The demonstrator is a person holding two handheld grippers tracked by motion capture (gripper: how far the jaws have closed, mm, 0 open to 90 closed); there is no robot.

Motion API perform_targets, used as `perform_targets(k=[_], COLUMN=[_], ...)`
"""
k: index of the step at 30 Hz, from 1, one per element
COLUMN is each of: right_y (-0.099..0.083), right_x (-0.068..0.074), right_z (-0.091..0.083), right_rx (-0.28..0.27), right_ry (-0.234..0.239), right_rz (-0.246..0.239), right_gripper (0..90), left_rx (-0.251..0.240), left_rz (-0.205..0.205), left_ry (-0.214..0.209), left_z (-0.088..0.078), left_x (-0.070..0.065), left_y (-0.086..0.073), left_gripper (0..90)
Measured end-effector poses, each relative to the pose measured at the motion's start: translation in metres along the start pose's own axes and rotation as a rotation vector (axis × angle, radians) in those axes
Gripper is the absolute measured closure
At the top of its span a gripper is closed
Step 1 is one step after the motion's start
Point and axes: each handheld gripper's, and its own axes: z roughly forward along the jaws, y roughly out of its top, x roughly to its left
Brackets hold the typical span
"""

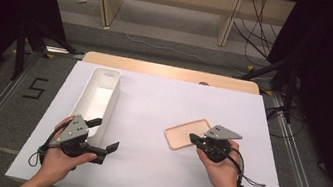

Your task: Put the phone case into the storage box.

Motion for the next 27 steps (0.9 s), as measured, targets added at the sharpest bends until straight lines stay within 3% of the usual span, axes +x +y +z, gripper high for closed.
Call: perform_targets(k=[6,7,11,15,16,18,21,22,23,25,26,27], right_y=[0.007,0.007,0.009,0.01,0.009,0.01,0.01,0.008,0.008,0.007,0.008,0.006], right_x=[0.004,0.005,0.01,0.013,0.013,0.014,0.015,0.015,0.015,0.015,0.015,0.015], right_z=[0.025,0.03,0.042,0.052,0.056,0.056,0.057,0.059,0.058,0.06,0.059,0.061], right_rx=[0.079,0.093,0.147,0.176,0.16,0.197,0.205,0.189,0.221,0.211,0.235,0.211], right_ry=[0.012,0.015,0.028,0.029,0.024,0.03,0.032,0.021,0.033,0.025,0.039,0.026], right_rz=[0.01,0.002,0.007,-0.013,-0.028,-0.017,-0.005,-0.023,0.001,-0.012,0.007,-0.011], right_gripper=[90.0,90.0,90.0,90.0,90.0,90.0,90.0,90.0,90.0,90.0,90.0,90.0], left_rx=[0.007,0.005,0.002,0.002,0.002,0.005,0.009,0.009,0.01,0.009,0.011,0.011], left_rz=[-0.01,0.012,-0.002,-0.003,-0.003,-0.002,0.005,0.001,0.002,0.004,0.005,0.006], left_ry=[0.003,0.0,-0.003,-0.005,-0.006,-0.004,-0.003,-0.004,-0.005,-0.007,-0.007,-0.006], left_z=[0.0,0.0,0.0,0.0,0.0,0.0,0.0,0.0,0.0,0.0,0.0,0.0], left_x=[-0.001,0.0,-0.001,-0.001,-0.001,-0.001,-0.001,-0.002,-0.002,-0.002,-0.002,-0.002], left_y=[0.0,0.0,0.0,0.0,0.0,0.0,0.0,0.0,0.0,0.0,0.0,0.0], left_gripper=[2.1,2.1,2.3,2.3,2.4,2.3,2.3,2.3,2.3,2.3,2.3,2.3])
